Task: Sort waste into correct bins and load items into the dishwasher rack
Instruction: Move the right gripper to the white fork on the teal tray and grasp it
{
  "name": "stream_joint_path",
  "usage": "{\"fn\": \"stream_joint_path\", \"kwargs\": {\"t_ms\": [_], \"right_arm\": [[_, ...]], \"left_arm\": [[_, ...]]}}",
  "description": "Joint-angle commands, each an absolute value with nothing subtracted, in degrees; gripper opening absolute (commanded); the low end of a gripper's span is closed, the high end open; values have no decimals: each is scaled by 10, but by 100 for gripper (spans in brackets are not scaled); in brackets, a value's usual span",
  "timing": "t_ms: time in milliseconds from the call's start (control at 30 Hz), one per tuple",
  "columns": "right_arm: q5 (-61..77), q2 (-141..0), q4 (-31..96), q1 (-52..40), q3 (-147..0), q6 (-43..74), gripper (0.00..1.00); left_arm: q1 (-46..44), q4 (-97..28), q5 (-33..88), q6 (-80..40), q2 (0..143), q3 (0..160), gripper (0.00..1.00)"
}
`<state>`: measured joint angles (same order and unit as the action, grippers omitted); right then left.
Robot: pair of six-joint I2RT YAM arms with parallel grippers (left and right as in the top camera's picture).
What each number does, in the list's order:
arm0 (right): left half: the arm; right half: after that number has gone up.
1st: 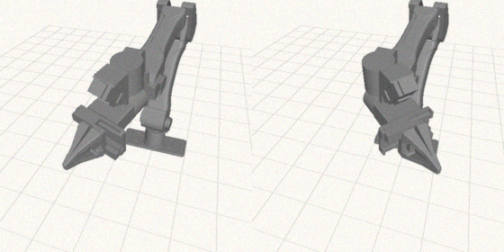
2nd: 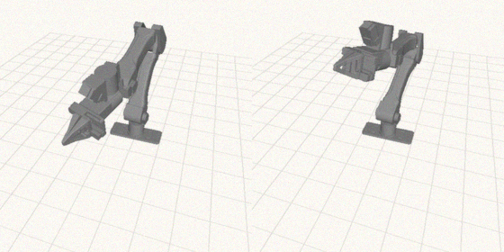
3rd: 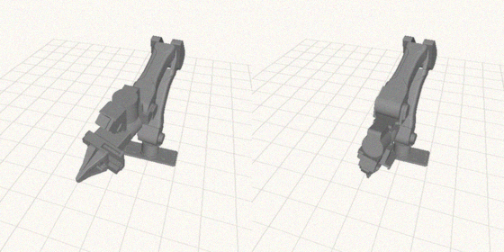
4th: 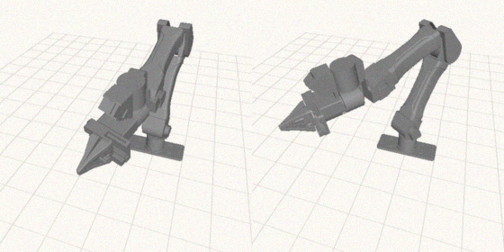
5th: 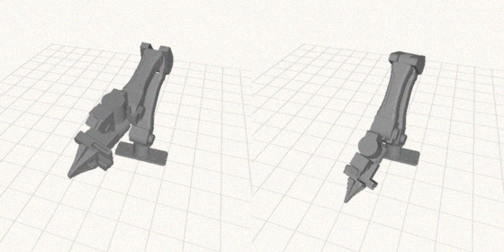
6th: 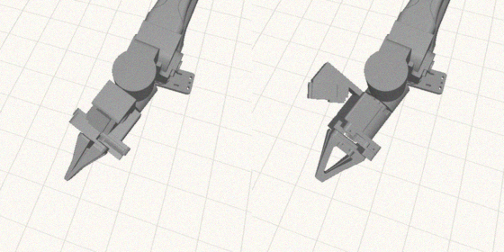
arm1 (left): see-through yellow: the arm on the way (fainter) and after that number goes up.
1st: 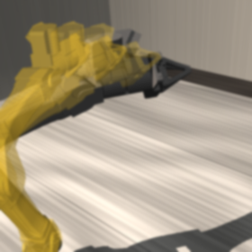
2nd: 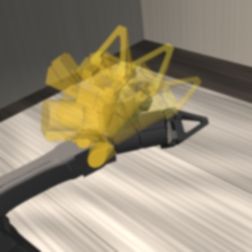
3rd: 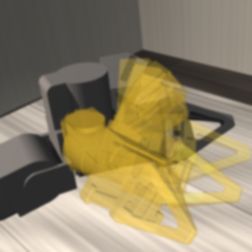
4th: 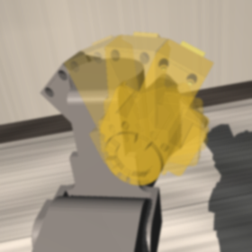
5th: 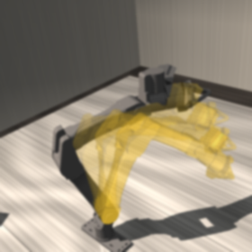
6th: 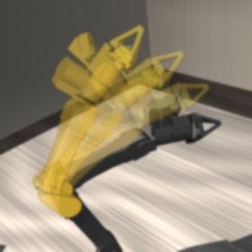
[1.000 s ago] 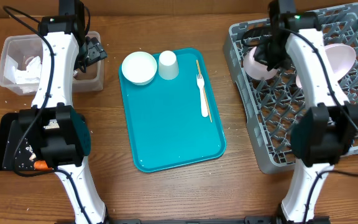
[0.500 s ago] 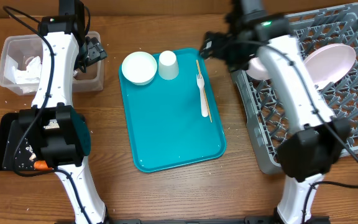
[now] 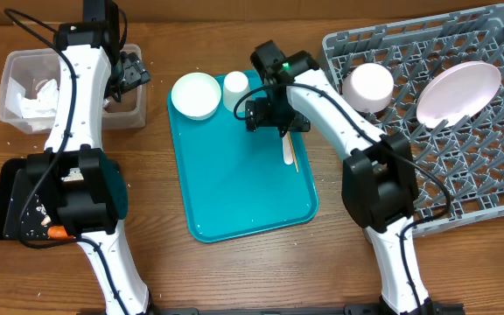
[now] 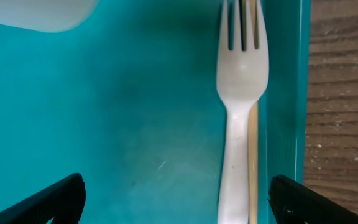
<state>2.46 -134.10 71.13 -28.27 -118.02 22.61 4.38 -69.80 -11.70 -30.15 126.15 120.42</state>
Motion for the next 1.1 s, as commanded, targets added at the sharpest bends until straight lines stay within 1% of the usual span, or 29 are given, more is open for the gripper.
{"fn": "stream_joint_path", "kwargs": {"t_ms": [0, 100, 300, 733, 800, 867, 933, 1000, 1067], "right_arm": [[17, -1348, 706, -283, -1169, 242, 96], [22, -1348, 701, -284, -1156, 242, 95], [41, -1356, 692, -288, -1140, 242, 87], [44, -1356, 656, -289, -1095, 255, 80], [44, -1356, 643, -289, -1083, 255, 77], [44, -1356, 635, -289, -1072, 255, 67], [44, -1356, 634, -289, -1069, 255, 50], [44, -1356, 635, -289, -1069, 255, 31], [44, -1356, 635, -289, -1069, 255, 15]], "left_arm": [[45, -698, -115, -315, 1258, 1217, 100], [45, -698, -115, -315, 1258, 1217, 100], [45, -698, -115, -315, 1258, 1217, 100], [45, -698, -115, -315, 1258, 1217, 100], [45, -698, -115, -315, 1258, 1217, 100], [45, -698, -115, -315, 1258, 1217, 100], [45, -698, -115, -315, 1258, 1217, 100], [45, -698, -115, -315, 1258, 1217, 100], [45, -698, -115, -315, 1258, 1217, 100]]}}
